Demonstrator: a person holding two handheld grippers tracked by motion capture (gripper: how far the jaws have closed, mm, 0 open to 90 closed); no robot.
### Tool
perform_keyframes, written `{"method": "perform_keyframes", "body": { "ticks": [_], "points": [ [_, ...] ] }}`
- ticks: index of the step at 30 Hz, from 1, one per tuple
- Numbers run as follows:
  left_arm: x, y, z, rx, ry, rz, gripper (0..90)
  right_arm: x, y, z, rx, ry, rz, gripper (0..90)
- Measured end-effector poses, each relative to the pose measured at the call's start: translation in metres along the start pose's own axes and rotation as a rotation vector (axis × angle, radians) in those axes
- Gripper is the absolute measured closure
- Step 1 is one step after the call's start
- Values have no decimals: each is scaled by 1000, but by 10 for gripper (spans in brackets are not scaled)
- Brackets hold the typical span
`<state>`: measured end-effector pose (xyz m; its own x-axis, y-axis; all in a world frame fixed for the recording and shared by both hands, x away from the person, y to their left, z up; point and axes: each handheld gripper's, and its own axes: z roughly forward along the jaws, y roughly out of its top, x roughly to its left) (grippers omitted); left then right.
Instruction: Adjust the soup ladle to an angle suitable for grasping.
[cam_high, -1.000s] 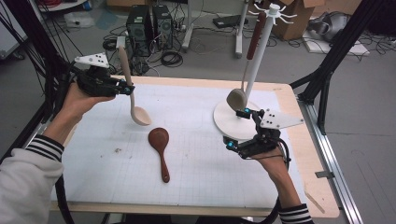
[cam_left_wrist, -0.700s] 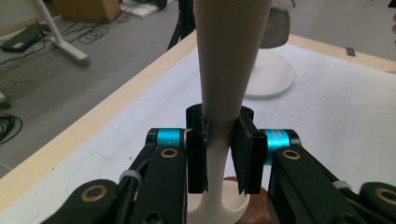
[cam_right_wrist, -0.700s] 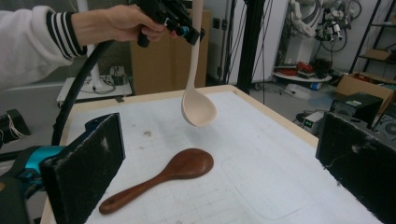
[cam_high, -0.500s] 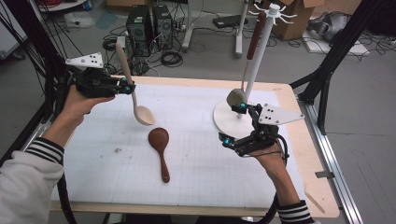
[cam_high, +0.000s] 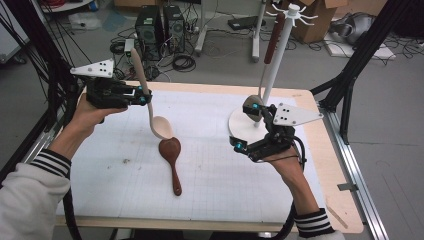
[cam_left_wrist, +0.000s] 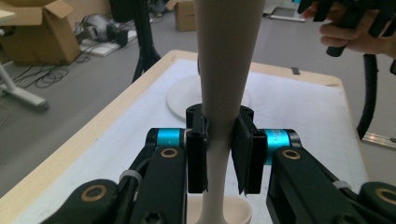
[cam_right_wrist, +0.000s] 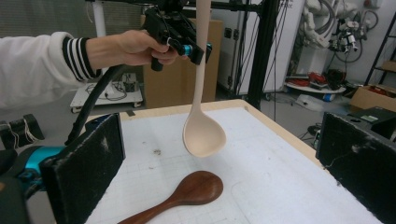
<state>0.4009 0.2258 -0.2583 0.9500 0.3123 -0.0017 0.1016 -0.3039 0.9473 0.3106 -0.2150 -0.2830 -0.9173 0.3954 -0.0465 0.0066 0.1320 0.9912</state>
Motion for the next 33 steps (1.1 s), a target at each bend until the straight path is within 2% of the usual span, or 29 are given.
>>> {"method": "perform_keyframes", "body": {
  "ticks": [3,7,12,21,22,25,27,33],
  "points": [
    [-2,-1,3,-5,-33,23,766,1,3,2,4,8,-3,3],
    [-6,-1,7,-26,-79,20,766,0,9,5,-8,14,-9,3],
    [-12,1,14,-22,-120,54,766,-1,14,11,-11,28,-11,3],
    [-24,3,30,-31,-204,91,766,-2,25,25,15,64,-29,3],
    [-27,3,33,-40,-214,83,766,-2,26,27,15,67,-33,3],
    [-32,5,39,-36,-249,105,766,0,30,31,19,87,-36,3],
    [-36,6,44,-39,-271,104,766,0,32,35,21,104,-39,3],
    [-44,9,56,-35,-309,126,766,3,39,45,16,142,-38,3]
  ]
}}
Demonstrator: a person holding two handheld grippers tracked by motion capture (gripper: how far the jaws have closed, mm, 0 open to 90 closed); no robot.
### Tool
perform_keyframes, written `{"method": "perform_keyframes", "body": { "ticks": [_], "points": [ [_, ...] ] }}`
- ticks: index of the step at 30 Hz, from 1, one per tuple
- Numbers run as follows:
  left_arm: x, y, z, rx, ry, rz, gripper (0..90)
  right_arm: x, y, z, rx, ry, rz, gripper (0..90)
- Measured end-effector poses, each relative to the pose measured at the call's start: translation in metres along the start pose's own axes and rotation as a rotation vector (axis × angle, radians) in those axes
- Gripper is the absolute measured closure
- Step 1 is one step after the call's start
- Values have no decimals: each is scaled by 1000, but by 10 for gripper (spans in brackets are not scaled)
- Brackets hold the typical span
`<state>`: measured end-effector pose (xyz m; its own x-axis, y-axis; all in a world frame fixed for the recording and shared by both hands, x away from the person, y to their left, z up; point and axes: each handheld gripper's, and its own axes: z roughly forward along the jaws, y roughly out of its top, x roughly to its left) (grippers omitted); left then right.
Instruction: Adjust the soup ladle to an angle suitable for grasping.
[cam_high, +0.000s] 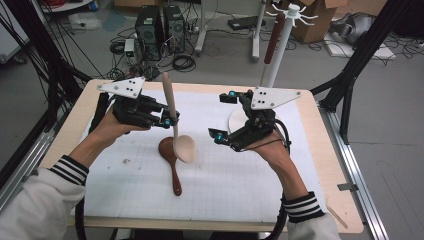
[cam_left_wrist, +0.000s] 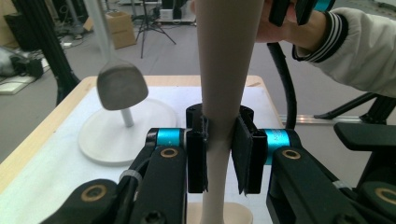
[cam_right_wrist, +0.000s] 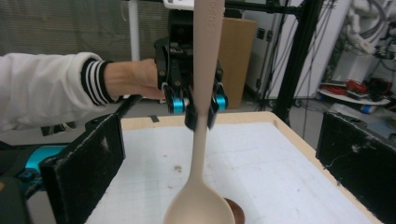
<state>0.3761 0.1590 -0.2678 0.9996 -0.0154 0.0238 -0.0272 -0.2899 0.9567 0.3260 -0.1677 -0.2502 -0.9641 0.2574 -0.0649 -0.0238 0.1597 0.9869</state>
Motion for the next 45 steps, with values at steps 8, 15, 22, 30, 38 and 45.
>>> {"method": "perform_keyframes", "body": {
  "ticks": [8,15,22,30,38,45],
  "points": [
    [-5,4,14,-24,-54,25,766,1,8,8,-18,39,8,3],
    [-9,6,23,-11,-79,43,766,1,13,11,-38,55,15,3],
    [-11,7,31,-15,-97,41,766,3,18,16,-55,86,6,4],
    [-14,7,38,-9,-116,50,766,3,27,22,-61,126,-3,9],
    [-15,7,41,0,-129,62,766,3,31,28,-63,186,11,154],
    [-16,7,42,-1,-133,65,766,3,32,29,-81,203,22,265]
  ]
}}
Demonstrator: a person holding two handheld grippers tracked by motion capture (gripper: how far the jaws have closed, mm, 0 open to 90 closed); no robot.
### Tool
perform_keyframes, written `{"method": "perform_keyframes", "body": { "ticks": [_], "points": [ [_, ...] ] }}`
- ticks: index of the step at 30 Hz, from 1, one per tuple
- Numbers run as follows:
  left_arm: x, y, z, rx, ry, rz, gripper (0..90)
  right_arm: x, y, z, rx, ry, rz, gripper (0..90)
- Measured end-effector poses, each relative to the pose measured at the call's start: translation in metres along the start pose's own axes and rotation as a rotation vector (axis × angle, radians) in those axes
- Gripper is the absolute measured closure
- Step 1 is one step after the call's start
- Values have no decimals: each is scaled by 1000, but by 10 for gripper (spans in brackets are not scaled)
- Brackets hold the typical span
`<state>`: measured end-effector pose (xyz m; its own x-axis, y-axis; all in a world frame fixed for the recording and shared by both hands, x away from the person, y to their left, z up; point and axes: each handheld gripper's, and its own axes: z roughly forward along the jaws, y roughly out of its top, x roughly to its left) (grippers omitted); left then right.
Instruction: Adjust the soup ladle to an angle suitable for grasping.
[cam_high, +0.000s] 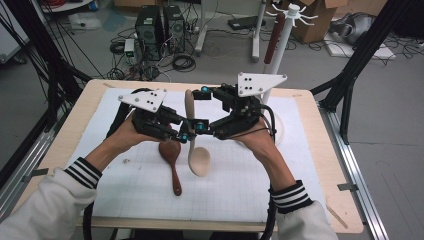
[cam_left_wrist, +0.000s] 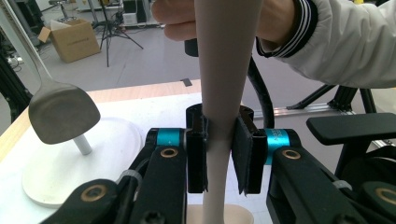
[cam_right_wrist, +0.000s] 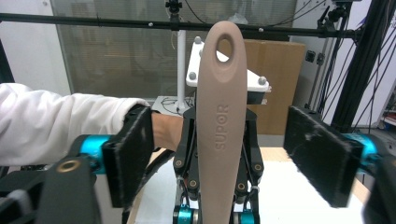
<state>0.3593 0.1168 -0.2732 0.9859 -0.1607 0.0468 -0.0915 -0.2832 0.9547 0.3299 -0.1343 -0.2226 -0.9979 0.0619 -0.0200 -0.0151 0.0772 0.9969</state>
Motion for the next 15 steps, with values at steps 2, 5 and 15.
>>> {"method": "perform_keyframes", "body": {
  "ticks": [2,5,15],
  "points": [
    [0,0,1,5,-3,2,766,0,0,0,-5,3,2,309],
    [0,0,1,8,0,4,765,0,1,1,-11,15,0,370],
    [0,1,3,6,5,6,766,1,1,2,-7,15,1,489]
  ]
}}
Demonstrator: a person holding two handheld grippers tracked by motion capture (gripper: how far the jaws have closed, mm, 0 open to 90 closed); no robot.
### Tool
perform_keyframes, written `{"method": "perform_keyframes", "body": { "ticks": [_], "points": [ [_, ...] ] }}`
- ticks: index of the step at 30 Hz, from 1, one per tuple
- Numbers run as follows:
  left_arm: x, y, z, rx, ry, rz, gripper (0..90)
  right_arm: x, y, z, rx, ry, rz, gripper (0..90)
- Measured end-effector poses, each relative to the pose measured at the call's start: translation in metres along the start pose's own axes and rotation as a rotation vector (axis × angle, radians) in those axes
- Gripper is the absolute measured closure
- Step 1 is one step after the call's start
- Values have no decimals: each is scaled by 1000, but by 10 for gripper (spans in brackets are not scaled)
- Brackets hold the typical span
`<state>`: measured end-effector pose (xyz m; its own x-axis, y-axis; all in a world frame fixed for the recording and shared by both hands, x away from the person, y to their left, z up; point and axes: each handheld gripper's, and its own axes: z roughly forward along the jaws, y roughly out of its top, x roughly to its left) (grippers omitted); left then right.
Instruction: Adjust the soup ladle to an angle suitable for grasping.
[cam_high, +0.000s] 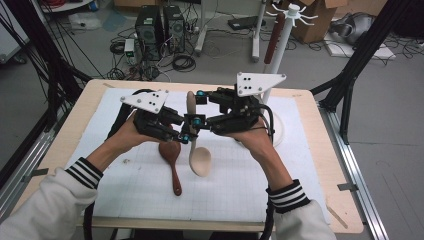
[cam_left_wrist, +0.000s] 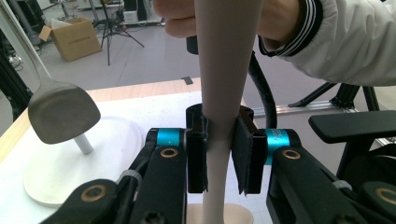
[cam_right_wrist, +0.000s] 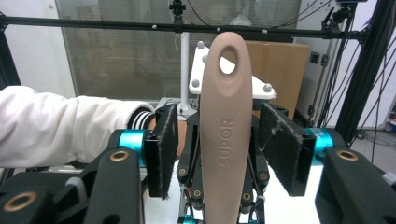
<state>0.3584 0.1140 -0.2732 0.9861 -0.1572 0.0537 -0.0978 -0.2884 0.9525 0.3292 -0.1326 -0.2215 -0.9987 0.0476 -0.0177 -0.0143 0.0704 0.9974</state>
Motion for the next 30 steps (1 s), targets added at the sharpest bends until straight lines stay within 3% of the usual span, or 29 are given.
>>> {"method": "perform_keyframes", "body": {
  "ticks": [19,30],
  "points": [
    [0,0,3,5,-3,12,765,0,0,-2,0,0,3,666],
    [1,-1,2,2,-1,-7,763,0,1,-2,4,-29,9,681]
  ]
}}
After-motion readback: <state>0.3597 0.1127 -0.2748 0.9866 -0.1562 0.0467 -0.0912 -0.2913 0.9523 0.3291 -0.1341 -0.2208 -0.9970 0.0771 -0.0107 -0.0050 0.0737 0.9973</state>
